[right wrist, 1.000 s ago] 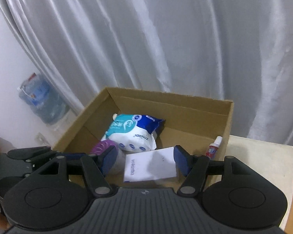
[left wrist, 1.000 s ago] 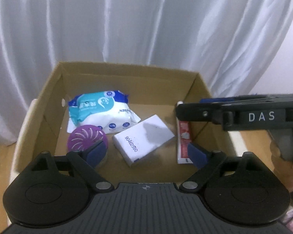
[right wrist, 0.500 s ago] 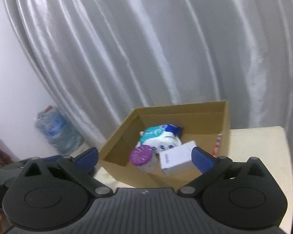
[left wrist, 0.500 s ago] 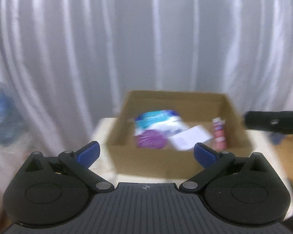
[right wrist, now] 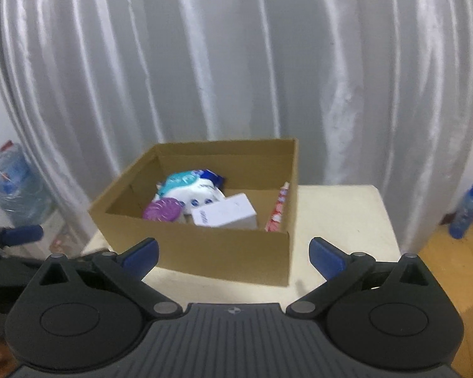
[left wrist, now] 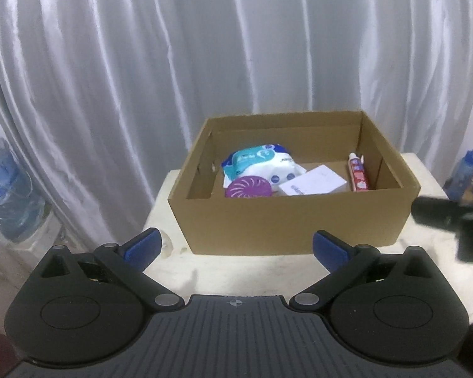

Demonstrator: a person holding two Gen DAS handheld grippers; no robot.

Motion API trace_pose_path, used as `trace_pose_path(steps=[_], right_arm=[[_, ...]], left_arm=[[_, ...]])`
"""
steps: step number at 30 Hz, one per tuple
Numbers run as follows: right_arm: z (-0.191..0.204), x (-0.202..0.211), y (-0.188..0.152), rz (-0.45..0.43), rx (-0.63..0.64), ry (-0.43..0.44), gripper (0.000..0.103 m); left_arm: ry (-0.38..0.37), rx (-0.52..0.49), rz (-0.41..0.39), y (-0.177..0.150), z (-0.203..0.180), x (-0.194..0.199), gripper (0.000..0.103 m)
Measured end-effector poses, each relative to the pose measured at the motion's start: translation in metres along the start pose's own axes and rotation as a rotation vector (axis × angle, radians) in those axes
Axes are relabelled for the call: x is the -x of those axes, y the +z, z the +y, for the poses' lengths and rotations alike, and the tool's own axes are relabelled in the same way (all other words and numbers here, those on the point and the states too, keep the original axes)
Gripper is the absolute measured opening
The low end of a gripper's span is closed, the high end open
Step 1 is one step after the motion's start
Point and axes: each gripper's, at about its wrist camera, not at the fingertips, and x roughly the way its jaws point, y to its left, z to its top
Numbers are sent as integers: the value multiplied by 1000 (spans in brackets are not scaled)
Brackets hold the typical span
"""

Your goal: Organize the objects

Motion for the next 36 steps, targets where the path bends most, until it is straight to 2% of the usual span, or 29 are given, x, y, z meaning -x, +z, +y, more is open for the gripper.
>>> trace_pose_path(steps=[4,9,36], right_arm=[[1,-9,-10,35,-15,-34,103],[1,-14,-16,60,-14,-52,103],[5,-26,-14,104,-29,-53,103]], left_arm=[[-41,0,15,-3,-2,5,102],[-56,6,53,-3,0,-2,103],[-62,16,97,-3,4,-11,102]])
